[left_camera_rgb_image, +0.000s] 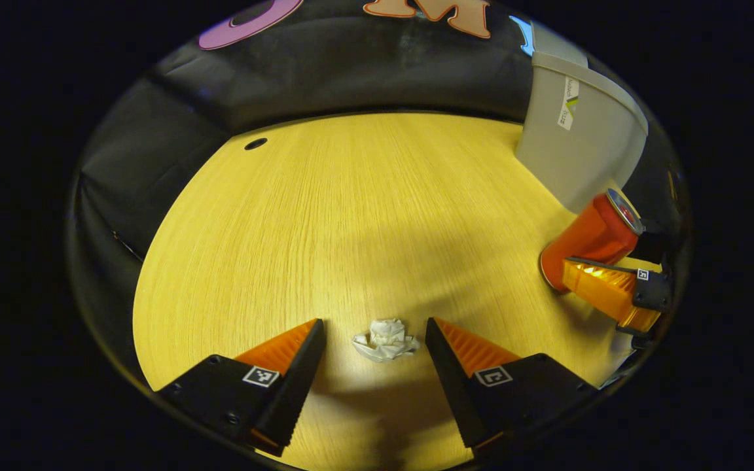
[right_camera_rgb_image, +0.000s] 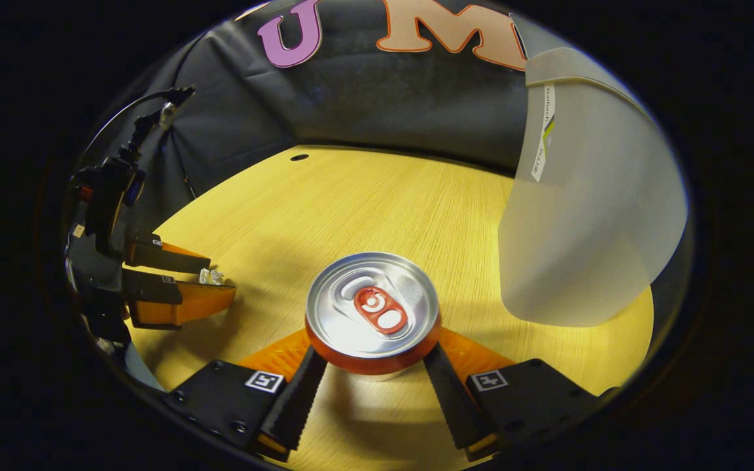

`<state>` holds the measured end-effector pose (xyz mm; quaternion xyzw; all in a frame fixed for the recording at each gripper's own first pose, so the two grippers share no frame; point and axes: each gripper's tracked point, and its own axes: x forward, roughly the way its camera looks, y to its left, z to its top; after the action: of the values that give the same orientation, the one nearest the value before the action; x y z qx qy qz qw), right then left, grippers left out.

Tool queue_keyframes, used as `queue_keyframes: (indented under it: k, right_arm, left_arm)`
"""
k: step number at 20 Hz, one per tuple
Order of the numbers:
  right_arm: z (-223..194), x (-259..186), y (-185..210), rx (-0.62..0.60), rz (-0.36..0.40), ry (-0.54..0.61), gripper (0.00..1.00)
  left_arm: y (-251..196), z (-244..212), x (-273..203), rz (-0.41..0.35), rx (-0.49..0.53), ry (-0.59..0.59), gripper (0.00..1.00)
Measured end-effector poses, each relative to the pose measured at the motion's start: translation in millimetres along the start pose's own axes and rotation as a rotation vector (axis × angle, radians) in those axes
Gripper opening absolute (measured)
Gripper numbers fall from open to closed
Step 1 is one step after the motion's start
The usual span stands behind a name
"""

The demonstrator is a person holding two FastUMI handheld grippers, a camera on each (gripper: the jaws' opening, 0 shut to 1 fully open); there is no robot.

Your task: Press the lid of the desktop garbage bin to open it, pick up the crumpled paper on the desktop and throw it into the bin, then pick up the pop can on the desktop and drop it into the bin, and finally close the garbage bin lid.

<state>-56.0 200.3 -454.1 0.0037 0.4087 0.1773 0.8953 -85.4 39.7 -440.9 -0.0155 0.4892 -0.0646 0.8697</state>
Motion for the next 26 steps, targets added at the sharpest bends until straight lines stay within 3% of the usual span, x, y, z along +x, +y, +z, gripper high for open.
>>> queue_keyframes:
  k: [2, 5, 8, 12, 26]
  right_arm:
    - [-0.2, -2.6, 0.3, 0.009, 0.005, 0.008, 0.87]
    - [1.2, -5.0, -1.7, 0.011, 0.006, 0.006, 0.85]
    - [3.2, -11.9, -4.6, 0.015, 0.003, 0.001, 0.84]
    - [5.0, -25.5, -10.9, 0.011, -0.01, -0.008, 0.84]
    - [-11.4, -83.6, -59.1, 0.039, -0.067, -0.003, 0.86]
  left_arm:
    - [1.9, 4.1, -2.0, 0.002, -0.004, -0.005, 0.77]
    - [2.7, -0.3, 4.4, 0.013, -0.013, 0.002, 0.34]
    - [7.6, -1.3, 6.1, 0.014, -0.019, 0.007, 0.2]
    - [9.8, 1.0, 6.7, 0.009, -0.018, -0.011, 0.13]
    - [11.7, 51.0, -35.3, 0.075, -0.005, -0.172, 0.13]
